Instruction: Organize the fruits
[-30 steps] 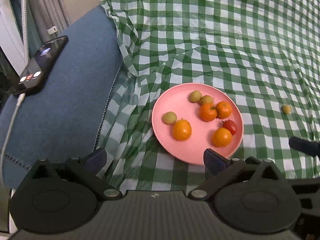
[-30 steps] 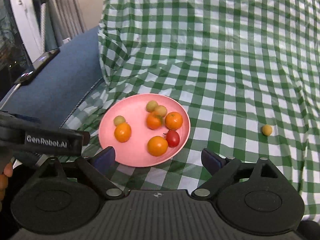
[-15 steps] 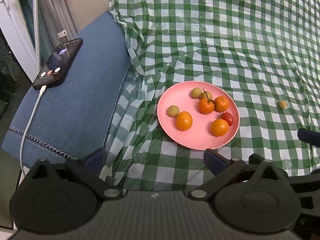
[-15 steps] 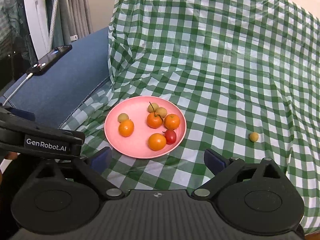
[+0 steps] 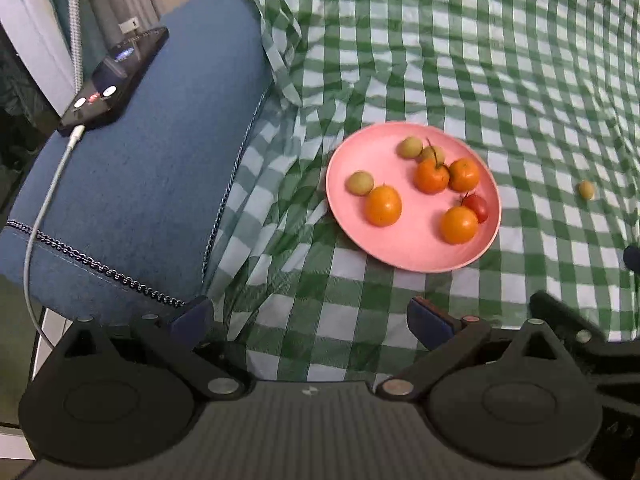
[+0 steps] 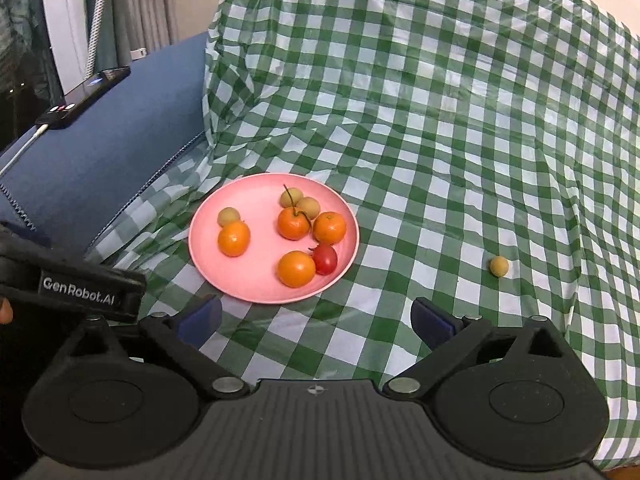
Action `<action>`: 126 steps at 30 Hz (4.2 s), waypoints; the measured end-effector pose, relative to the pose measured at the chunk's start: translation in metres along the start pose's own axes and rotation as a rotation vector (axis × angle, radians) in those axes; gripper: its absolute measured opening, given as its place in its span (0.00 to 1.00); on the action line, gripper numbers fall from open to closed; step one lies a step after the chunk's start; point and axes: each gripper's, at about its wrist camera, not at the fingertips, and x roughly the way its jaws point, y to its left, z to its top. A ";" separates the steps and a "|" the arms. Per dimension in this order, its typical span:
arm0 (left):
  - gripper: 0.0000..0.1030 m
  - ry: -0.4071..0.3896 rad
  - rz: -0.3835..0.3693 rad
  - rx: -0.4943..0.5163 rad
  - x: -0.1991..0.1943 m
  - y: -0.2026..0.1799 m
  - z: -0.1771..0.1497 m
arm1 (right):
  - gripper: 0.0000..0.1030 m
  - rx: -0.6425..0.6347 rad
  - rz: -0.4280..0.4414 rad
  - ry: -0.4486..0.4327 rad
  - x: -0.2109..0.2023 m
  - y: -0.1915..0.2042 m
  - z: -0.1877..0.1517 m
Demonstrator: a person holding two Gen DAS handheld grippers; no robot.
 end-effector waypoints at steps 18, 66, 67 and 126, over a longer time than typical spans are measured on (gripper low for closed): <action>1.00 0.013 0.036 0.033 0.016 -0.005 0.004 | 0.97 -0.004 0.007 0.032 0.016 0.000 0.002; 1.00 -0.009 0.048 0.043 0.007 -0.007 0.005 | 0.97 0.013 0.007 0.004 0.009 -0.002 0.004; 1.00 -0.009 0.047 0.043 0.006 -0.006 0.006 | 0.97 0.012 0.007 0.003 0.009 -0.002 0.004; 1.00 -0.006 0.051 0.035 0.005 -0.006 0.007 | 0.98 0.012 0.012 -0.003 0.005 -0.004 0.005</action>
